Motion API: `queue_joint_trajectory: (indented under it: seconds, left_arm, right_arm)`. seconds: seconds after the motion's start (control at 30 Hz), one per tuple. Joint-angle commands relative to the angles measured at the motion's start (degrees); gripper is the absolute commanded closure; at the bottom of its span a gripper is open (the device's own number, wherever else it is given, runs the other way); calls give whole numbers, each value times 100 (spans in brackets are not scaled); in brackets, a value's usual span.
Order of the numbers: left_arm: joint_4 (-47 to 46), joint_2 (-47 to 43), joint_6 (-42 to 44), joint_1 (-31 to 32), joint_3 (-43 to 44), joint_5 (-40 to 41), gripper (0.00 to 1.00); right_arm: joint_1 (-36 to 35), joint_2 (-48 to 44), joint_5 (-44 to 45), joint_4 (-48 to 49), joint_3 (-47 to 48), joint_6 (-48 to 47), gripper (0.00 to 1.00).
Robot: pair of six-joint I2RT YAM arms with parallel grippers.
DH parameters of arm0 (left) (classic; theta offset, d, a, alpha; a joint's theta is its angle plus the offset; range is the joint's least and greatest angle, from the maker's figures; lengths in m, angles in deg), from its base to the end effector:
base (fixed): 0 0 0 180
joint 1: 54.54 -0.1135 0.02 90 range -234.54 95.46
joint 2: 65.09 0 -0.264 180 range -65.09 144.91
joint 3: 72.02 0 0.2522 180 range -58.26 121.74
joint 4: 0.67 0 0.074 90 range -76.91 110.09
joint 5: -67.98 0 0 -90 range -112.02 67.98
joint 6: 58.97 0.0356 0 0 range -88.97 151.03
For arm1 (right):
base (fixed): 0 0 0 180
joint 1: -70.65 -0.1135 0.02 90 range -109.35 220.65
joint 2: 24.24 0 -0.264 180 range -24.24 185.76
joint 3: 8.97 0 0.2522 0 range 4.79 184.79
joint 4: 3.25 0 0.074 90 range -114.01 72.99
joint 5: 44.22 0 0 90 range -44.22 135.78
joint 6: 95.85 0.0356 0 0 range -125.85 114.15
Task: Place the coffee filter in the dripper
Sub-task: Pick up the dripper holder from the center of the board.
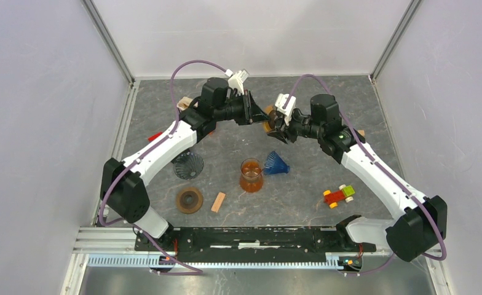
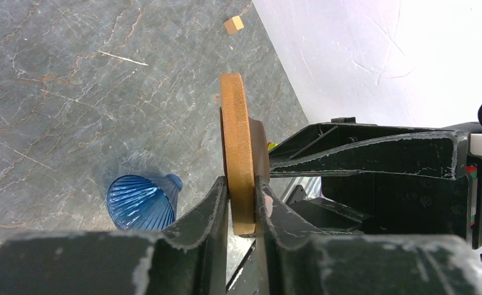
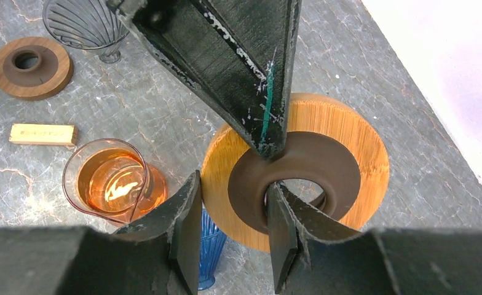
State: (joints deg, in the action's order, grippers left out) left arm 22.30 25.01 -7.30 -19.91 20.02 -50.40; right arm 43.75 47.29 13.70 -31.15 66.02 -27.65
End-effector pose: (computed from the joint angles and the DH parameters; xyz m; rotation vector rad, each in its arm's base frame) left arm 0.2955 -0.2247 0.3482 0.2966 2.1098 -1.2840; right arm 0.2438 0.1449 0.3360 -1.1306 1.6244 0.6147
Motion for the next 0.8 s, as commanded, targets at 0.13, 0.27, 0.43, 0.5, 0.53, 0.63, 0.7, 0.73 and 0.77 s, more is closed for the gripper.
queue_joint_trajectory:
  seconds: [0.13, 0.27, 0.43, 0.5, 0.53, 0.63, 0.7, 0.73, 0.77]
  left_arm:
    - [-96, -67, 334, 33, 163, -16, 98]
    - [452, -342, 1467, 28, 422, 279, 98]
    - [1404, -797, 3752, 30, 770, 691, 98]
    - [1846, -1033, 4970, 38, 795, 893, 98]
    - [2000, -1207, 5469, 35, 726, 935, 98]
    - [2467, -1669, 6560, 96, 594, 817, 98]
    - [3009, -1755, 7023, 167, 773, 620, 98]
    - [3240, -1820, 7296, 211, 798, 394, 98]
    - [3622, -1895, 7689, 236, 852, 95, 98]
  right_arm:
    - [-19, -208, 168, 309, -11, 113, 75]
    - [-18, -332, 509, 196, -52, 103, 44]
    - [-18, -579, 469, -566, 108, -567, 26]
    - [-16, -786, 324, -992, 88, -1080, 25]
    - [-17, -984, 301, -1076, 5, -1259, 25]
    - [-22, -1479, 380, -855, -313, -1506, 23]
    - [-14, -1460, 288, -944, -150, -1583, 23]
    - [-17, -1421, 204, -976, -91, -1614, 23]
    - [-17, -1389, 86, -965, -28, -1618, 23]
